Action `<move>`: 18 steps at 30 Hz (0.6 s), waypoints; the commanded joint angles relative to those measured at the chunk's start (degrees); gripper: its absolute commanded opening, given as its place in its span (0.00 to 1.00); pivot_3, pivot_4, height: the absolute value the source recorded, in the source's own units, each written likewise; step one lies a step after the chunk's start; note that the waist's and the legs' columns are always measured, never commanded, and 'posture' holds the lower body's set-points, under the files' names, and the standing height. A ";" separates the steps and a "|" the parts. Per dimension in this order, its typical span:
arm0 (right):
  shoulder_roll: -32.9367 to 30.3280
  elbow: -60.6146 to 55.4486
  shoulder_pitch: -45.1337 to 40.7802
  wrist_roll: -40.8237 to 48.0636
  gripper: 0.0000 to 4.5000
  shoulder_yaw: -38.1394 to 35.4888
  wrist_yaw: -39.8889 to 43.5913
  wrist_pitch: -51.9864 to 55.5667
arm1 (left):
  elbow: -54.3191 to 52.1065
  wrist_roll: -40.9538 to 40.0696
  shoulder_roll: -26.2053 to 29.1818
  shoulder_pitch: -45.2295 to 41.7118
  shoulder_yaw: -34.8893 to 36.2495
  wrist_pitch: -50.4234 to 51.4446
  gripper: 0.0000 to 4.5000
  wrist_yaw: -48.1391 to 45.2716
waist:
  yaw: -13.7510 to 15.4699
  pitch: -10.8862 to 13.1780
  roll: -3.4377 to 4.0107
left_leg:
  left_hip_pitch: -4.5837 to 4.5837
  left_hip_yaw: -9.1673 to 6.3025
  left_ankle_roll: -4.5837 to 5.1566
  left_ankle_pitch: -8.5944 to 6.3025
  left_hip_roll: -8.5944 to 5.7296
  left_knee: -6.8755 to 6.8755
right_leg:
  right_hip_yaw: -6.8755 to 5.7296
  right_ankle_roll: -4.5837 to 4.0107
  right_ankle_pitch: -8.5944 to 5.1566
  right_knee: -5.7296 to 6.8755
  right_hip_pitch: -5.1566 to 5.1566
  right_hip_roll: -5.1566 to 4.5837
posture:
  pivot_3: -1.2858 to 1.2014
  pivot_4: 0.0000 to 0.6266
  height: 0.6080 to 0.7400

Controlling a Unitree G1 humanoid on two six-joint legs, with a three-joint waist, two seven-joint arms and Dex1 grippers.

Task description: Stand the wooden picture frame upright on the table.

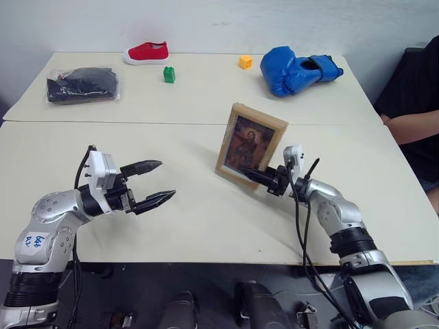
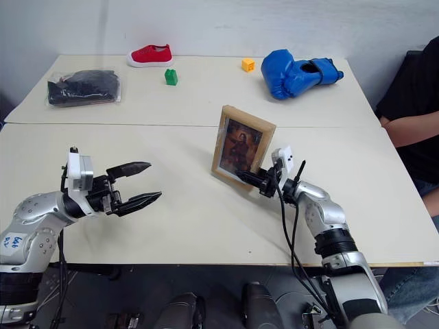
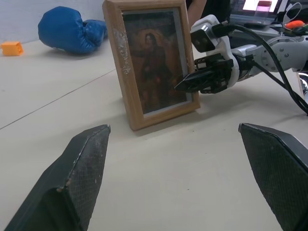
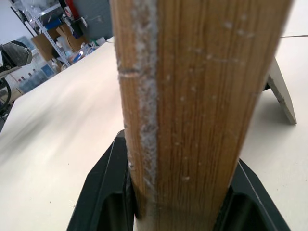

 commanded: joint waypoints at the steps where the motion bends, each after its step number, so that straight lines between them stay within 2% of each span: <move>1: -0.06 1.82 1.15 -4.82 0.29 -0.79 -1.76 -0.23 | -1.76 -0.36 0.50 -0.84 2.31 0.08 1.00 -0.43 | 0.02 -0.01 -0.01 | 0.02 -0.01 0.00 0.00 0.00 0.00 | 0.00 0.00 0.00 0.00 0.02 0.00 | 0.52 0.24 1.00; 3: -0.42 0.63 1.60 -5.48 0.29 -0.96 -0.86 0.37 | -1.38 0.10 0.62 -0.93 2.46 0.07 1.00 -0.61 | 0.07 -0.02 -0.03 | 0.05 0.00 0.00 0.00 0.00 0.00 | 0.00 0.00 0.00 -0.03 0.06 -0.01 | 0.52 0.24 1.00; 5: -0.82 -1.42 2.16 -5.88 0.45 -1.34 -0.47 0.83 | -1.12 0.42 0.82 -0.85 2.52 0.39 1.00 -1.12 | 0.14 -0.03 -0.04 | 0.08 -0.01 0.00 0.00 0.00 0.00 | 0.00 0.00 0.00 -0.04 0.08 -0.01 | 0.52 0.24 1.00; 6: -0.88 -2.71 2.66 -6.37 0.49 -1.75 -0.42 0.06 | -0.88 0.77 0.84 -0.77 2.57 0.17 1.00 -1.29 | 0.26 -0.03 -0.03 | 0.06 -0.01 0.00 0.00 0.00 0.00 | 0.00 0.00 0.00 -0.04 0.08 -0.01 | 0.52 0.24 1.00; 8: -1.70 -5.97 4.17 -6.43 0.65 -2.77 0.97 -0.64 | -0.28 1.47 0.96 -0.48 2.69 -0.42 1.00 -1.75 | 0.29 -0.03 -0.03 | 0.00 -0.04 0.01 -0.01 0.00 -0.02 | -0.05 0.00 0.00 -0.03 0.06 -0.01 | 0.52 0.24 1.00; 11: -5.37 -11.62 8.01 -8.01 0.86 -3.62 3.60 -2.84 | 0.91 2.90 1.64 0.92 3.42 -1.38 1.00 -2.67 | 0.33 -0.03 -0.03 | -0.05 -0.04 0.03 -0.03 -0.01 -0.02 | -0.05 0.01 0.00 -0.06 0.04 -0.02 | 0.52 0.24 1.00; 13: -8.36 -16.77 12.19 -5.95 1.00 -5.91 7.95 -4.52 | 1.84 5.11 2.20 2.54 4.04 -3.11 1.00 -2.58 | 0.35 -0.02 -0.01 | -0.07 -0.04 0.06 -0.05 -0.02 -0.04 | -0.05 0.01 0.00 -0.10 0.04 -0.02 | 0.52 0.24 1.00; 16: -13.84 -22.31 18.44 -6.40 1.00 -10.71 10.22 -8.38 | 2.83 10.11 3.63 6.85 4.72 -7.58 1.00 -2.43 | 0.41 -0.01 -0.01 | -0.04 -0.04 0.07 -0.06 -0.02 -0.07 | -0.05 0.01 0.00 -0.14 0.07 -0.02 | 0.52 0.24 1.00; 18: -17.09 -23.98 22.36 -8.76 1.00 -13.16 13.60 -16.68 | 4.03 12.49 4.20 9.81 5.51 -11.09 1.00 -3.23 | 0.22 -0.01 -0.01 | -0.01 0.00 0.09 -0.07 -0.02 -0.08 | -0.02 0.01 0.00 -0.19 0.07 -0.01 | 0.52 0.24 1.00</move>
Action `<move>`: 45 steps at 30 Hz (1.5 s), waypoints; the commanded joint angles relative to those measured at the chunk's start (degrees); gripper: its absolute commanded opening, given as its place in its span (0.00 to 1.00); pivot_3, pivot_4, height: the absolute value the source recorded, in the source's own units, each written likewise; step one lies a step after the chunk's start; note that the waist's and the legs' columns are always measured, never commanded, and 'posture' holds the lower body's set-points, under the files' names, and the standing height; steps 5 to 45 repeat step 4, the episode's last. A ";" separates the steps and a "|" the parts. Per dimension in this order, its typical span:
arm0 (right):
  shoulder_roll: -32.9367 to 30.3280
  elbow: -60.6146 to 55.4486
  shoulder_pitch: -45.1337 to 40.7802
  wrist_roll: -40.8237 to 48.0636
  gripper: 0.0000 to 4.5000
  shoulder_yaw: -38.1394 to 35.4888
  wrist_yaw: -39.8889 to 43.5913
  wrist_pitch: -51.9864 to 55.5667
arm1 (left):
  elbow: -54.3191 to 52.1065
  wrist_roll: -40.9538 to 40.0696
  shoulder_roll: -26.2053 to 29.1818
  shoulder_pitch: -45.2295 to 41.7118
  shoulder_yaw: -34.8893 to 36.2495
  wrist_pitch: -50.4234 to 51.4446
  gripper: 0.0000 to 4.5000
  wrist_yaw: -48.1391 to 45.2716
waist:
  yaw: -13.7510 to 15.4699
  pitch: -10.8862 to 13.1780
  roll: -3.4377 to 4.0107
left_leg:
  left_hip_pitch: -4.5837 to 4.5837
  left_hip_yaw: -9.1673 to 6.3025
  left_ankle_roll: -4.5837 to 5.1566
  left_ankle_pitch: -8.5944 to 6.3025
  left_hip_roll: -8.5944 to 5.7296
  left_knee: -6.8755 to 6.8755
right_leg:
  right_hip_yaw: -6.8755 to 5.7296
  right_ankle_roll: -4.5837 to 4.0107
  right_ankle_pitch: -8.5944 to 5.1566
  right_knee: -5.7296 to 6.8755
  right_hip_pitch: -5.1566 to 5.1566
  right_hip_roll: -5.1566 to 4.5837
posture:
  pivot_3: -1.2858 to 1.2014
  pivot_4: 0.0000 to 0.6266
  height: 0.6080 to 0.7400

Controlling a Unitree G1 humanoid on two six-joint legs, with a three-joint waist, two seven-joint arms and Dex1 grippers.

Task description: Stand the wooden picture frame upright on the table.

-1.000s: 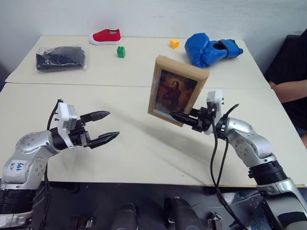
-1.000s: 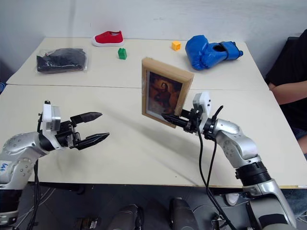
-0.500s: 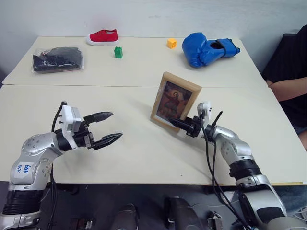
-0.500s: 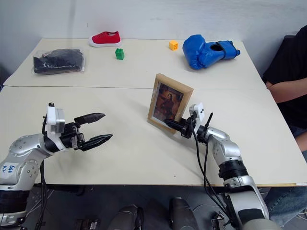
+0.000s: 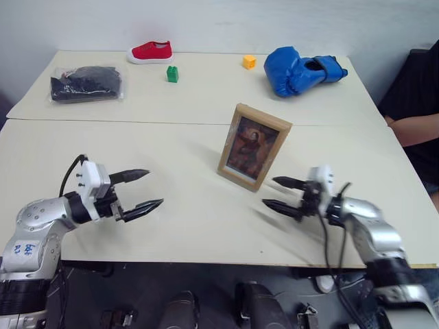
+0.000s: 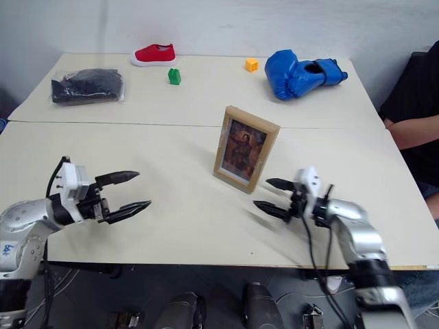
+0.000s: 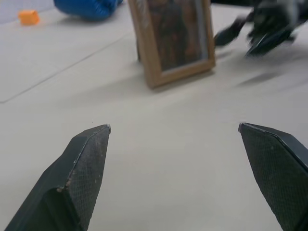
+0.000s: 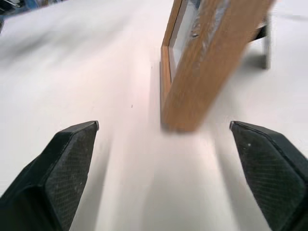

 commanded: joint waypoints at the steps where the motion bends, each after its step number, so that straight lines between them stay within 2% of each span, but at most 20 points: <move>1: -5.65 -4.33 5.28 -2.84 1.00 -5.78 6.06 -13.39 | 1.12 4.43 1.34 4.16 2.77 -6.81 1.00 -0.65 | -0.08 0.00 0.00 | 0.04 0.03 0.02 -0.01 0.00 0.00 | 0.03 0.00 0.00 -0.09 0.00 0.00 | 0.52 0.24 1.00; 4: -9.45 -2.87 9.99 -4.45 1.00 -8.47 10.66 -22.02 | 1.64 5.16 1.25 7.73 4.36 -9.83 1.00 -1.36 | -0.02 0.00 0.00 | 0.13 0.04 0.11 -0.07 0.01 -0.07 | 0.05 -0.01 0.00 -0.09 0.03 0.05 | 0.52 0.24 1.00; 45: -9.45 -2.87 9.99 -4.45 1.00 -8.47 10.66 -22.02 | 1.64 5.16 1.25 7.73 4.36 -9.83 1.00 -1.36 | -0.02 0.00 0.00 | 0.13 0.04 0.11 -0.07 0.01 -0.07 | 0.05 -0.01 0.00 -0.09 0.03 0.05 | 0.52 0.24 1.00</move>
